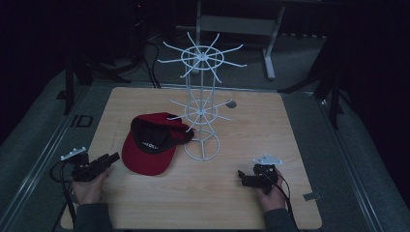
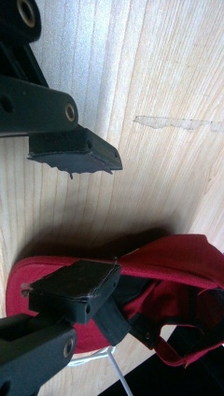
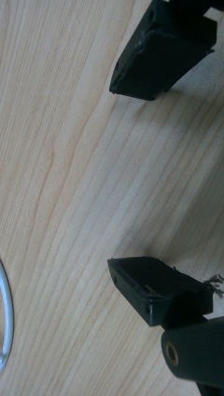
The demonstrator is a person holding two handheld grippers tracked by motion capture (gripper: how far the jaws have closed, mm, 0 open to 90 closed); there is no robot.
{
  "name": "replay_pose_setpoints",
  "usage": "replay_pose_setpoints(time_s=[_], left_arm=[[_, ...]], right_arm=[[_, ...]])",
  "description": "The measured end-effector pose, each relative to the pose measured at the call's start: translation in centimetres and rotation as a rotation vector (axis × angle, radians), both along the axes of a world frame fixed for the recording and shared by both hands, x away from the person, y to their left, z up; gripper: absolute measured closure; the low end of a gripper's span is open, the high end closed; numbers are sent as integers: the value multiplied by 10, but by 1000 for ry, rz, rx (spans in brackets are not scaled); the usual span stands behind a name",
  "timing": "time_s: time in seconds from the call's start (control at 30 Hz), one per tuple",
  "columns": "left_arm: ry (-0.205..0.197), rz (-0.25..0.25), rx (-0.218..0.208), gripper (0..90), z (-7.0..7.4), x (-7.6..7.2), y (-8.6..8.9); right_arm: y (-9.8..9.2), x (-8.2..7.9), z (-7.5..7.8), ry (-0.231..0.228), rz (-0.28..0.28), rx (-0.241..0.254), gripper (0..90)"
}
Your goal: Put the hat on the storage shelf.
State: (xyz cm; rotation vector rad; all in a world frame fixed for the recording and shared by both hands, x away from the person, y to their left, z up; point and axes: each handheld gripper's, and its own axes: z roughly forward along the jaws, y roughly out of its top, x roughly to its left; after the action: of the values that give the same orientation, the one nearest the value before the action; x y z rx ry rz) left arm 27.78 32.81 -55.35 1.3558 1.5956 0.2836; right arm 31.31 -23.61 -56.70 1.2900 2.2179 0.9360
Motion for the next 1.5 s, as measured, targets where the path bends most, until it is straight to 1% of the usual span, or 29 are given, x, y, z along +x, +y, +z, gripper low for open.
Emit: replay_pose_setpoints(time_s=[0.2,0.3,0.33,0.43,0.5,0.6,0.63,0.7,0.8,0.93,1.0,1.07,1.1,1.2,1.23,1.3,1.37,1.4,1.43,1.5], left_arm=[[-1,-11,33,471,2,-2,-3],[0,-14,65,479,5,-1,-4],[-2,-16,66,483,6,-1,-5],[-3,-30,83,497,11,1,-7],[-3,-36,105,499,16,4,-9],[-1,-55,112,499,22,8,-10],[2,-65,121,497,24,10,-11],[-4,-74,122,492,28,14,-10],[0,-96,119,472,31,20,-9],[16,-124,109,458,32,29,-9],[26,-150,106,462,31,33,-11],[42,-177,116,465,29,38,-15],[52,-183,127,464,28,39,-17],[68,-198,130,463,24,44,-23],[73,-208,139,466,22,45,-25],[83,-225,149,503,20,45,-29],[86,-234,160,596,18,44,-32],[84,-236,156,649,18,42,-33],[84,-234,146,680,18,41,-34],[83,-230,148,731,17,37,-35]], right_arm=[[0,0,0,0,0,0,134],[0,0,0,0,1,0,134],[0,0,0,0,0,0,134],[0,0,0,0,0,0,134],[0,0,0,0,1,0,134],[0,0,0,1,0,0,134],[0,0,0,1,0,1,134],[0,0,0,1,-1,1,134],[0,0,0,1,-1,2,134],[0,0,0,1,-2,2,134],[0,0,0,1,-2,2,134],[0,0,0,2,-2,1,134],[0,0,0,2,-2,1,134],[0,0,0,2,-2,1,134],[0,0,0,2,-2,1,134],[0,0,0,1,-1,1,134],[0,0,0,2,-2,1,134],[0,0,0,2,-2,1,134],[0,0,0,1,-2,2,134],[0,0,0,1,-2,2,134]])
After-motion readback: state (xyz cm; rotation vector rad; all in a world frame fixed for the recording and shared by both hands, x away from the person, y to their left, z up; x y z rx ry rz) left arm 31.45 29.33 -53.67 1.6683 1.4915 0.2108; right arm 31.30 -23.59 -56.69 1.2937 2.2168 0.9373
